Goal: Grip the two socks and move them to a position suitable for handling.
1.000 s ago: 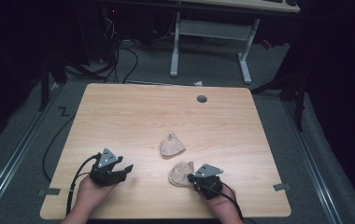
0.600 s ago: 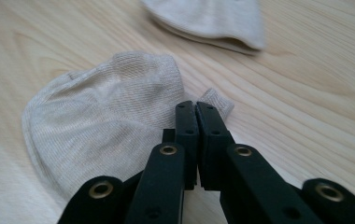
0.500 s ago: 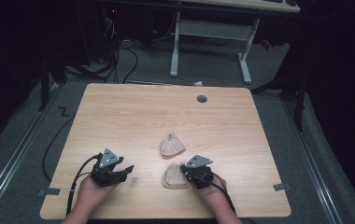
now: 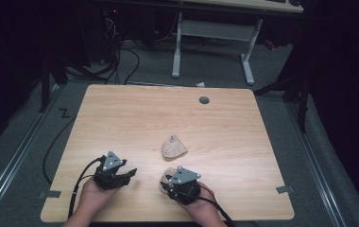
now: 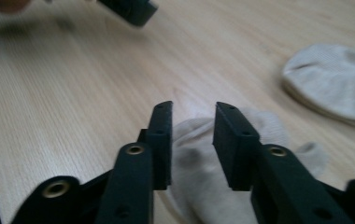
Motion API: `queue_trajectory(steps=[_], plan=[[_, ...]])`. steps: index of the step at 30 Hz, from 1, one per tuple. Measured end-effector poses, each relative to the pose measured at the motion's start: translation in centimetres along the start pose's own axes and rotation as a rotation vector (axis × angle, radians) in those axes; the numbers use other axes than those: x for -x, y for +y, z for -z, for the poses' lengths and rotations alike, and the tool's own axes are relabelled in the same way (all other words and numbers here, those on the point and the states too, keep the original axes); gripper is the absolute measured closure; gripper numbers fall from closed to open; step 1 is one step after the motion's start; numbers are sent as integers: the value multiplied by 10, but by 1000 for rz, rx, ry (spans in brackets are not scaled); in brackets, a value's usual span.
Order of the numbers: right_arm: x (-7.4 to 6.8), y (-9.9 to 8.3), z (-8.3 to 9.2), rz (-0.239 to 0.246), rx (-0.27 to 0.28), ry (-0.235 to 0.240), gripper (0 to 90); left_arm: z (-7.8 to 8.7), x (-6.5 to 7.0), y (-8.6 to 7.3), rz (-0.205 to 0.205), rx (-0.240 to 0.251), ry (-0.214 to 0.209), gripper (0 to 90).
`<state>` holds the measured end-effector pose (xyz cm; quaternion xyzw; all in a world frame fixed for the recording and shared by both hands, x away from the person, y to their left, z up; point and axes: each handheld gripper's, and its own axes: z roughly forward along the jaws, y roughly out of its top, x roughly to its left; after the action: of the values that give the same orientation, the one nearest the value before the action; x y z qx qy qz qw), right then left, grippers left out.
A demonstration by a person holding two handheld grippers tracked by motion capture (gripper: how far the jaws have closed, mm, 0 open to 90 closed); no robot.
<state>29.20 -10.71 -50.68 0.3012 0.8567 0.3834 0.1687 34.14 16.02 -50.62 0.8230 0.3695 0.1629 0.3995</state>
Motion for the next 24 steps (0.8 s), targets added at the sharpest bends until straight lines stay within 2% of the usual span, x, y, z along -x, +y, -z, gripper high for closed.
queue_trajectory(steps=[3, 5, 8, 11, 15, 16, 18, 19, 20, 24], plan=[[-3, -4, -9, 10, -37, 7, 595, 2, -1, 0, 3, 4, 2, 451], [-5, -6, -13, 33, -63, -29, 602, 2, -2, 0, 10, 5, 3, 451], [-3, -9, -17, 31, -83, -46, 640, 2, -2, 0, 10, 5, 0, 451], [-1, -8, -14, 19, -73, -44, 651, 2, -1, 0, 4, 4, 1, 451], [-3, -10, -16, 38, -87, -58, 666, 0, 0, 0, 4, 0, -2, 451], [-3, -11, -16, 40, -84, -56, 687, 0, 0, 0, 4, 0, -2, 451], [-2, -9, -15, 43, -83, -56, 796, 0, 1, 1, -4, 1, -3, 451], [-2, -9, -15, 43, -83, -56, 796, 0, 1, 1, -4, 1, -3, 450], [0, -8, -12, 30, -66, -51, 837, 0, 1, 1, -5, 1, -5, 451], [4, -4, -1, 8, -17, -57, 846, -1, 3, 2, -6, 2, -14, 451]])
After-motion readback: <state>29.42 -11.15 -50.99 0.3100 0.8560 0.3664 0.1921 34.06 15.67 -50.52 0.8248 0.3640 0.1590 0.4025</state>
